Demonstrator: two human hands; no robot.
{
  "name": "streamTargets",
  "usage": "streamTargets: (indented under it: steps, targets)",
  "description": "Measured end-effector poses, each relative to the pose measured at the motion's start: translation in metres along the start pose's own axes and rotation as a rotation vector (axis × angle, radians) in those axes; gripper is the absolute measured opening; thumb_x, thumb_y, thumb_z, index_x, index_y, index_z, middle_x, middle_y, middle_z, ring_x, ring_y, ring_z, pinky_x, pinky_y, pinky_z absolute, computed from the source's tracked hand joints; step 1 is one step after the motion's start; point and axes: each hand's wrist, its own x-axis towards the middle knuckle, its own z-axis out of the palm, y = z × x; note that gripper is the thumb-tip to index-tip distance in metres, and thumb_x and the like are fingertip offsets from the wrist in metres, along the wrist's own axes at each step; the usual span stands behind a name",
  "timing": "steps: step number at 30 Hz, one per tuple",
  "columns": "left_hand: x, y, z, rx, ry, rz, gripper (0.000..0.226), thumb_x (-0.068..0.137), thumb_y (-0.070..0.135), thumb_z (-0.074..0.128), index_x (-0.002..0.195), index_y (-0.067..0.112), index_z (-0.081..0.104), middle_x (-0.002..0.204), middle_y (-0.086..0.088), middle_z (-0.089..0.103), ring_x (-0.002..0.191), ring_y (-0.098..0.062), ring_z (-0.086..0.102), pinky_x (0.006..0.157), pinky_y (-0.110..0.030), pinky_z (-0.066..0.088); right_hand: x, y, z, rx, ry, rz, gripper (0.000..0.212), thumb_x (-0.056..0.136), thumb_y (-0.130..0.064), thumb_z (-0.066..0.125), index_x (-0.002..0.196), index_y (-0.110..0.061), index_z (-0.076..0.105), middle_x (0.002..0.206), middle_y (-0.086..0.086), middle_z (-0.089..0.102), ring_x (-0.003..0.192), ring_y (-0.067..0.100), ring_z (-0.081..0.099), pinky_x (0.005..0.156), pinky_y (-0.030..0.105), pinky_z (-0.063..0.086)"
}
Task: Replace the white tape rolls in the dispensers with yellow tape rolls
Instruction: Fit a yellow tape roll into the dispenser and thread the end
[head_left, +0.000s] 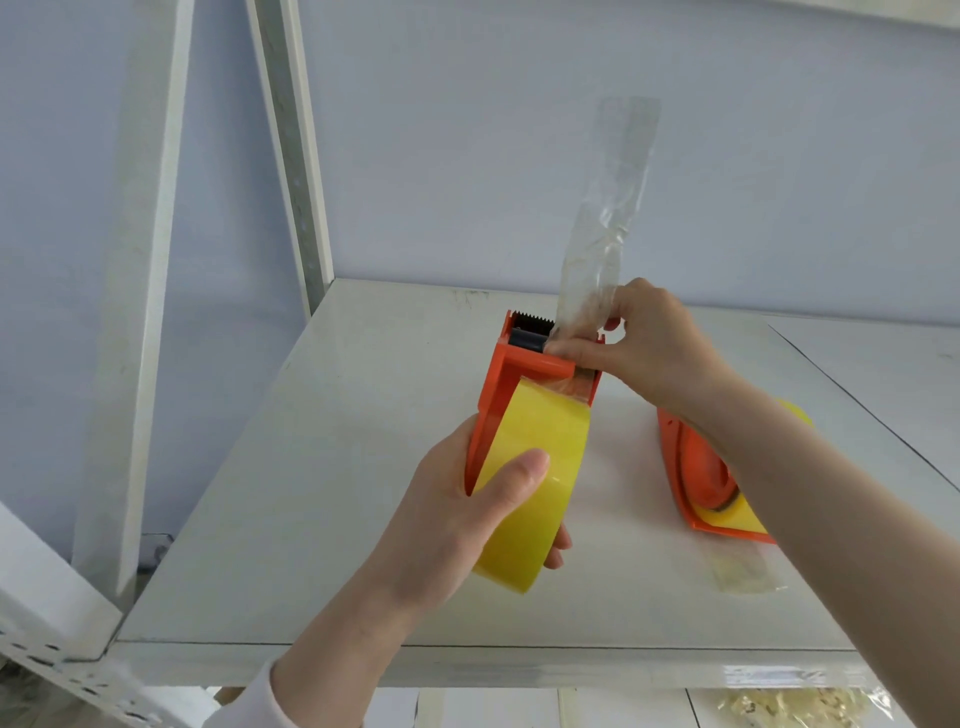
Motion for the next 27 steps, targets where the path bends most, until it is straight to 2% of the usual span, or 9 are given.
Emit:
streamTargets:
  steps: [2, 6, 9, 11, 16, 19, 22, 24, 27]
  targets:
    - [-0.001, 0.0, 0.0, 0.009, -0.007, -0.001, 0.044, 0.067, 0.048, 0.059, 0.099, 0.018, 0.056, 0.064, -0.01, 0.071, 0.054, -0.024, 0.069, 0.054, -0.028, 0.054, -0.001, -0.003, -0.002, 0.047, -0.018, -0.012, 0.024, 0.068, -0.026, 0.077, 0.072, -0.004, 0.068, 0.065, -0.016, 0.056, 0.068, -0.016, 0.047, 0.064, 0.003, 0.034]
    - [0.0, 0.001, 0.0, 0.031, 0.0, 0.013, 0.045, 0.067, 0.049, 0.058, 0.1, 0.019, 0.056, 0.065, -0.009, 0.072, 0.055, -0.023, 0.069, 0.054, -0.029, 0.054, -0.003, -0.003, -0.001, 0.057, 0.072, -0.033, 0.019, 0.067, -0.031, 0.077, 0.062, -0.024, 0.06, 0.071, -0.015, 0.059, 0.077, -0.003, 0.045, 0.066, 0.006, 0.034]
    - [0.0, 0.002, 0.0, 0.043, 0.025, 0.033, 0.044, 0.066, 0.05, 0.058, 0.099, 0.021, 0.056, 0.064, -0.009, 0.072, 0.054, -0.022, 0.069, 0.053, -0.027, 0.054, -0.003, -0.004, -0.002, 0.144, 0.069, 0.021, 0.016, 0.069, -0.031, 0.075, 0.062, -0.025, 0.062, 0.07, -0.011, 0.063, 0.064, -0.002, 0.046, 0.06, 0.009, 0.034]
    - [-0.001, 0.002, 0.001, 0.051, 0.041, 0.039, 0.042, 0.066, 0.049, 0.059, 0.097, 0.021, 0.056, 0.065, -0.009, 0.072, 0.054, -0.021, 0.07, 0.052, -0.026, 0.054, -0.003, -0.01, -0.009, 0.178, -0.009, 0.071, 0.013, 0.071, -0.029, 0.074, 0.066, -0.021, 0.066, 0.069, -0.009, 0.064, 0.06, -0.001, 0.046, 0.057, 0.01, 0.034]
    - [-0.001, 0.0, 0.004, 0.077, 0.091, 0.007, 0.026, 0.073, 0.036, 0.061, 0.095, 0.022, 0.057, 0.067, -0.008, 0.072, 0.053, -0.021, 0.07, 0.05, -0.026, 0.054, 0.0, -0.027, -0.034, 0.188, -0.357, 0.19, 0.007, 0.081, -0.023, 0.066, 0.076, -0.019, 0.069, 0.067, -0.007, 0.066, 0.056, -0.009, 0.056, 0.058, 0.004, 0.038]
    - [-0.001, 0.001, 0.005, 0.088, 0.097, 0.009, 0.023, 0.073, 0.034, 0.06, 0.094, 0.024, 0.058, 0.067, -0.006, 0.072, 0.053, -0.021, 0.069, 0.05, -0.026, 0.054, 0.002, -0.029, -0.041, 0.106, -0.434, 0.268, 0.011, 0.082, -0.03, 0.064, 0.081, -0.022, 0.071, 0.068, -0.012, 0.066, 0.061, 0.0, 0.051, 0.058, 0.016, 0.038]
    - [0.0, 0.003, 0.006, 0.103, 0.108, 0.026, 0.024, 0.073, 0.035, 0.061, 0.094, 0.023, 0.058, 0.068, -0.006, 0.072, 0.054, -0.021, 0.07, 0.051, -0.027, 0.055, 0.003, -0.031, -0.049, 0.243, -0.496, 0.334, 0.01, 0.078, -0.026, 0.065, 0.08, -0.019, 0.072, 0.067, -0.011, 0.069, 0.053, -0.003, 0.054, 0.052, 0.014, 0.044]
    - [0.001, 0.004, 0.005, 0.106, 0.122, 0.029, 0.024, 0.072, 0.036, 0.06, 0.094, 0.024, 0.058, 0.068, -0.006, 0.072, 0.054, -0.022, 0.07, 0.051, -0.028, 0.055, 0.002, -0.031, -0.052, 0.366, -0.541, 0.377, 0.016, 0.075, -0.023, 0.062, 0.082, -0.014, 0.072, 0.077, -0.004, 0.072, 0.057, -0.002, 0.062, 0.054, 0.012, 0.051]
    - [0.002, 0.005, 0.005, 0.117, 0.138, 0.029, 0.023, 0.072, 0.036, 0.06, 0.092, 0.025, 0.059, 0.068, -0.007, 0.072, 0.054, -0.022, 0.07, 0.051, -0.029, 0.056, 0.001, -0.027, -0.054, 0.45, -0.597, 0.396, 0.023, 0.083, -0.016, 0.055, 0.094, -0.004, 0.07, 0.092, 0.005, 0.074, 0.078, 0.008, 0.069, 0.07, 0.015, 0.056]
